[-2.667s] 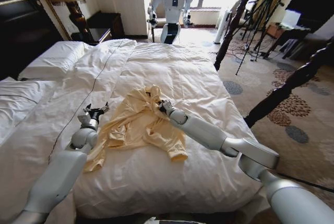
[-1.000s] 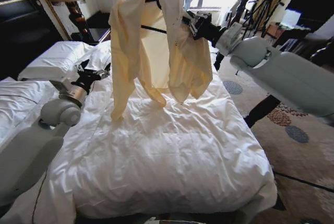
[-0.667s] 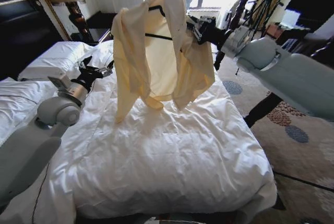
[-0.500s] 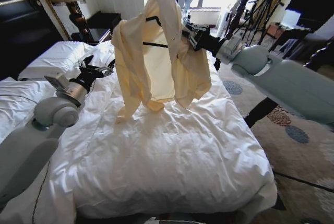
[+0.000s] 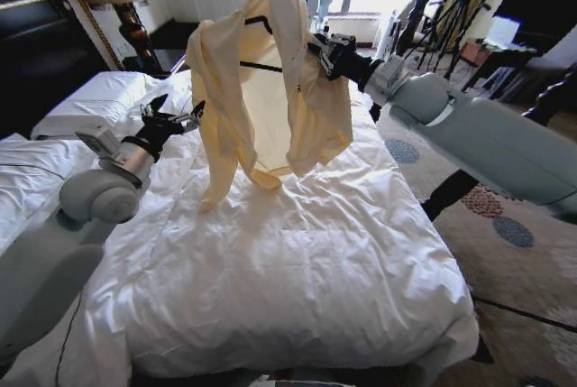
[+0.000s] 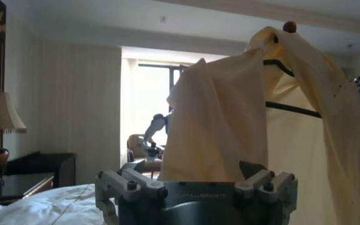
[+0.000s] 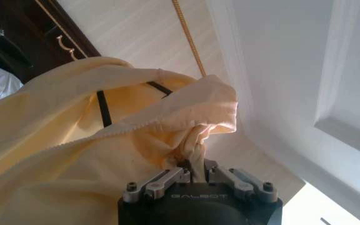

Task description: Pick up the clothes from the bed and hang them on the clothes hanger.

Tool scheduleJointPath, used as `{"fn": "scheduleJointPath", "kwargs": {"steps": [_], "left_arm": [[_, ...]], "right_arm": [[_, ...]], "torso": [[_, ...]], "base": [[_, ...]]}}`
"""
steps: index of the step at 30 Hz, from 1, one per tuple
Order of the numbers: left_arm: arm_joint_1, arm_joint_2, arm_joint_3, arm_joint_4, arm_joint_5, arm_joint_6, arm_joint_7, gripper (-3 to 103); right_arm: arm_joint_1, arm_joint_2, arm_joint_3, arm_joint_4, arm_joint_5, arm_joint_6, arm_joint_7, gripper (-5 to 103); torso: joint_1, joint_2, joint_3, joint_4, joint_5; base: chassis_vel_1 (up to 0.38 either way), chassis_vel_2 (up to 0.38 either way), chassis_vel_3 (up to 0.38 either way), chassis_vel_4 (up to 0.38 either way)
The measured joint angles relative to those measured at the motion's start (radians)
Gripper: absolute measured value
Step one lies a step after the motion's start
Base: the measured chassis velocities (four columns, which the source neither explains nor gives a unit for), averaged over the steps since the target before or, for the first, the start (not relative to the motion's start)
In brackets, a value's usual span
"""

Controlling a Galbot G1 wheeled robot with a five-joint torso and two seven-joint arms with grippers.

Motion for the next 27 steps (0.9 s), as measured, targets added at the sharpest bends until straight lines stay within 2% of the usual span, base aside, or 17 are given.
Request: {"fn": "scheduleJointPath", "kwargs": {"steps": [4, 11, 24, 27], "left_arm": [[-0.006, -0.021, 0.029, -0.013, -0.045, 0.01, -0.037, 100], [-0.012, -0.038, 0.043, -0.035, -0.1, 0.019, -0.06, 100], [-0.036, -0.065, 0.079, -0.001, -0.096, 0.015, -0.067, 100], [-0.037, -0.062, 0.076, 0.007, -0.099, 0.007, -0.066, 103]], "right_arm": [[0.005, 0.012, -0.001, -0.001, 0.002, -0.002, 0.004, 5], [0.007, 0.017, -0.004, 0.001, 0.001, -0.002, 0.005, 5], [0.03, 0.046, -0.013, 0.018, 0.023, -0.002, 0.014, 5], [0.03, 0.046, -0.016, 0.024, 0.025, -0.003, 0.014, 5]], "torso": [[0.0, 0.0, 0.0, -0.0003, -0.0001], [0.0, 0.0, 0.0, -0.0003, 0.0002], [0.0, 0.0, 0.0, -0.0002, 0.0], [0.0, 0.0, 0.0, -0.0001, -0.0001]], "base": [[0.0, 0.0, 0.0, 0.0], [0.0, 0.0, 0.0, 0.0], [0.0, 0.0, 0.0, 0.0], [0.0, 0.0, 0.0, 0.0]]}}
